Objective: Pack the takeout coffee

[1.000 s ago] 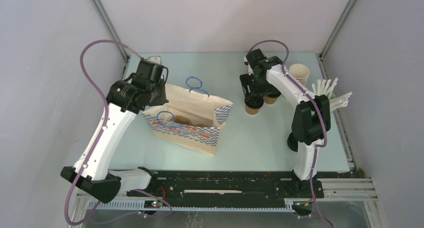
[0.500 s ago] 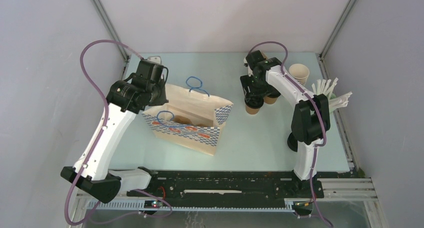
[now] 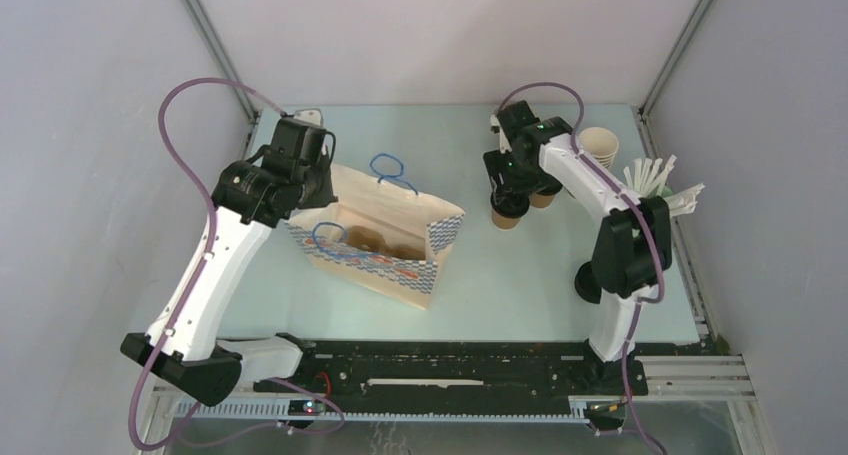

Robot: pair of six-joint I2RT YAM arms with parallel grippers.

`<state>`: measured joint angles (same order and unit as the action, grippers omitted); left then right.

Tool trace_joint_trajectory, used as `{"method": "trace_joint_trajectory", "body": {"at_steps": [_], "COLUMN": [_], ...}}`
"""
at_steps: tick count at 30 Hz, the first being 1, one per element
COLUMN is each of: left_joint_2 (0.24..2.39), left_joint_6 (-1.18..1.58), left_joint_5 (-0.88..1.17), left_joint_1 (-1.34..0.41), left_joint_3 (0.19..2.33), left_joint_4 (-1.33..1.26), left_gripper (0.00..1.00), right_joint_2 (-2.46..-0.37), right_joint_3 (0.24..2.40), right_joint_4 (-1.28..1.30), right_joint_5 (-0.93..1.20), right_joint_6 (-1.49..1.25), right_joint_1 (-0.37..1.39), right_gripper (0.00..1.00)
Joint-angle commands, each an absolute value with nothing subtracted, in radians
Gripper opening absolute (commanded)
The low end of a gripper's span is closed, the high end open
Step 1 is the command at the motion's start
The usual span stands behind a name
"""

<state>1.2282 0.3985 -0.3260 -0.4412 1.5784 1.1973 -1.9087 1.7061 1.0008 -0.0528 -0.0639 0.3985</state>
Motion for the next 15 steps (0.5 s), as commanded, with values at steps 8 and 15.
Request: {"method": "trace_joint_trajectory", "body": {"at_steps": [8,15], "left_joint_2": [1.111,1.093], "left_joint_6": [0.351,0.353], "left_joint_5": [-0.321,-0.277], "left_joint_1": [-0.443,-0.443], "left_joint_3": [1.578,1.535], "left_joint_4": [0.979,0.978], "left_gripper": [0.0,0.0], "right_joint_2": [-1.32,-1.2], "right_joint_3": [1.622,1.744], "right_joint_4": [0.877,0.9], "right_joint_5": [0.265,0.297], "right_joint_6": [-0.04,0.069], "right_joint_1": [0.433,0.704], "right_gripper": [0.44,0.37]}}
